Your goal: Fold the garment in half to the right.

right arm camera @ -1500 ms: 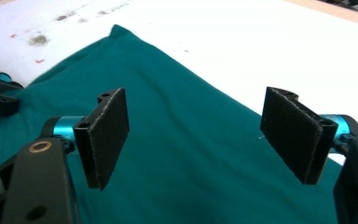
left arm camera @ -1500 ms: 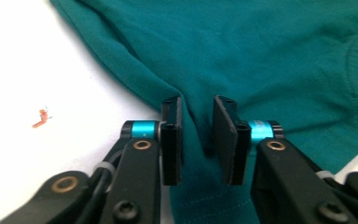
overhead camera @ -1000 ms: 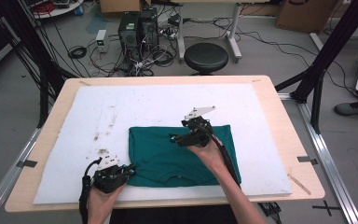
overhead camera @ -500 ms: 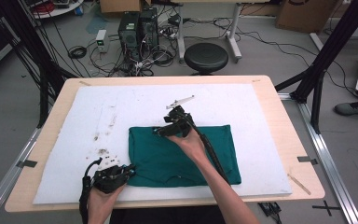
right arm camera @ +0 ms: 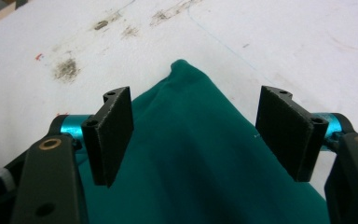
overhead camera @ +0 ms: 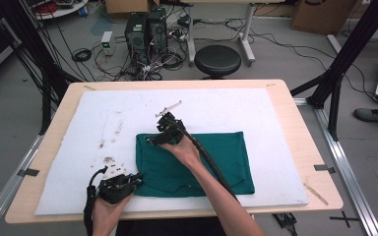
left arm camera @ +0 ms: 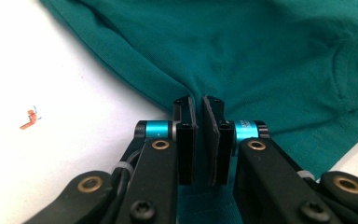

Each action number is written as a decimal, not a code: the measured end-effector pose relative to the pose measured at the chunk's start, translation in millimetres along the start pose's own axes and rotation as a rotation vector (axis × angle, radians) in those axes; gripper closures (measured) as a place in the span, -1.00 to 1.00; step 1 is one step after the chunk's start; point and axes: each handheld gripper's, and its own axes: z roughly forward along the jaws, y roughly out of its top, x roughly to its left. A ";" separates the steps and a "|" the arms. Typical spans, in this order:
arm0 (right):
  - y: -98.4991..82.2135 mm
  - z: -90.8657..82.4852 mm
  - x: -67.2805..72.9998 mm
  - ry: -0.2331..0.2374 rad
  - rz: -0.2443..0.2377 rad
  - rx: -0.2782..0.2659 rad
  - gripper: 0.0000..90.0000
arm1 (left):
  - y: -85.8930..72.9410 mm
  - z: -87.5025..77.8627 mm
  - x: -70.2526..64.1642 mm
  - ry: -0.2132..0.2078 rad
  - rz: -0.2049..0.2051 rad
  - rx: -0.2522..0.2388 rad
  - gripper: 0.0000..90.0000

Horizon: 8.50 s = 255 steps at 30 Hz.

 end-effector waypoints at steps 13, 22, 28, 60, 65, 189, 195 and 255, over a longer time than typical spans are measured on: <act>17.5 39.0 3.9 0.011 -0.015 0.054 -0.11 | -0.1 -0.1 0.4 -0.003 -0.001 0.001 0.86; 23.5 54.2 8.8 0.018 -0.007 0.065 0.14 | -0.2 -0.3 -0.1 0.002 0.004 0.002 0.86; 24.3 59.5 10.2 -0.014 -0.034 0.088 0.34 | -0.1 -0.1 0.1 -0.003 -0.004 0.000 0.86; 56.5 46.7 35.3 0.047 -0.081 0.005 0.89 | 5.9 -54.3 20.1 -0.073 -0.017 -0.132 0.88; 54.7 45.4 34.2 0.078 -0.063 0.012 0.89 | 6.8 -51.1 13.4 -0.086 -0.002 -0.136 0.88; -111.8 -177.1 -116.2 -0.211 0.289 -0.088 -0.07 | 106.0 118.9 -163.7 -0.398 0.163 -0.053 0.31; -111.4 -169.4 -117.3 -0.199 0.285 -0.052 0.07 | 118.7 97.6 -121.1 -0.281 0.143 -0.103 0.23; -180.5 -182.2 -57.7 -0.232 0.241 -0.062 0.60 | 95.9 112.2 -63.5 -0.111 0.140 0.021 0.57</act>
